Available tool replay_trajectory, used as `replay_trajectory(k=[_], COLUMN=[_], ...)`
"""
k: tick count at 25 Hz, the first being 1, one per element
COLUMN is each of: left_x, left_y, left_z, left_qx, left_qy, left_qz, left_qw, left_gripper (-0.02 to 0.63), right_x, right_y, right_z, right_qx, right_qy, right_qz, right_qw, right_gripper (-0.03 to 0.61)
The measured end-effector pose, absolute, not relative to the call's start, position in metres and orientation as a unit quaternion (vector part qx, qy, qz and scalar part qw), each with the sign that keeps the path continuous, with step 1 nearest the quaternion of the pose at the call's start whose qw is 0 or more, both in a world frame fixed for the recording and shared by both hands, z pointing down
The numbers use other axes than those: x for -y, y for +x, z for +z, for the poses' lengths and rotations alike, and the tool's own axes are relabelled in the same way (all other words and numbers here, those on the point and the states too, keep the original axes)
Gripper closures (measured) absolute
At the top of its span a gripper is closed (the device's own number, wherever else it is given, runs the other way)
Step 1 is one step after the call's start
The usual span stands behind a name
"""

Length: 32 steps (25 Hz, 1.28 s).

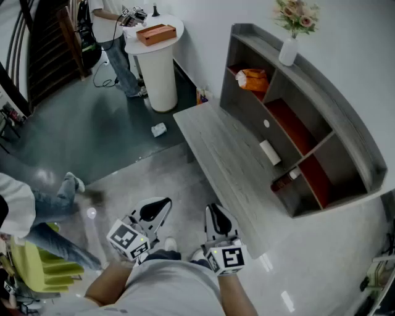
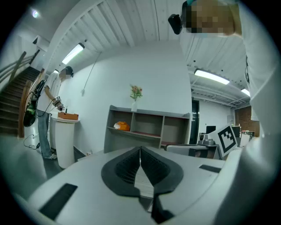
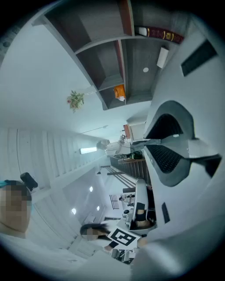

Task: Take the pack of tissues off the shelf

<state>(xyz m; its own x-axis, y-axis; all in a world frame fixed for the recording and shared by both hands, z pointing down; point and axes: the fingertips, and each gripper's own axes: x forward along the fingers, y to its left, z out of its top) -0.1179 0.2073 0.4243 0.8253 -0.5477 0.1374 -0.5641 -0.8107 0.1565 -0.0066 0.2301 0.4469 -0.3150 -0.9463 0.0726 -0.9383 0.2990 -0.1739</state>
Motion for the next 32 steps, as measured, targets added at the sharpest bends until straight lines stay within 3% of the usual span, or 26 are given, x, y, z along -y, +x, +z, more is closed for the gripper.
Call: replay_trajectory(k=[20, 32], left_x=[-0.144, -0.101], left_y=[-0.214, -0.221], left_z=[0.436, 0.437], left_qx=[0.279, 0.260], left_qy=[0.954, 0.960], left_qz=[0.023, 0.016], left_qw=[0.109, 0.102], left_gripper=[0.595, 0.595], right_x=[-0.164, -0.123], right_y=[-0.098, -0.085], right_z=[0.450, 0.440], right_qx=[-0.799, -0.774], right_qy=[-0.596, -0.631], right_qz=[-0.074, -0.049], right_qw=[0.000, 0.010], right_gripper=[0.528, 0.528])
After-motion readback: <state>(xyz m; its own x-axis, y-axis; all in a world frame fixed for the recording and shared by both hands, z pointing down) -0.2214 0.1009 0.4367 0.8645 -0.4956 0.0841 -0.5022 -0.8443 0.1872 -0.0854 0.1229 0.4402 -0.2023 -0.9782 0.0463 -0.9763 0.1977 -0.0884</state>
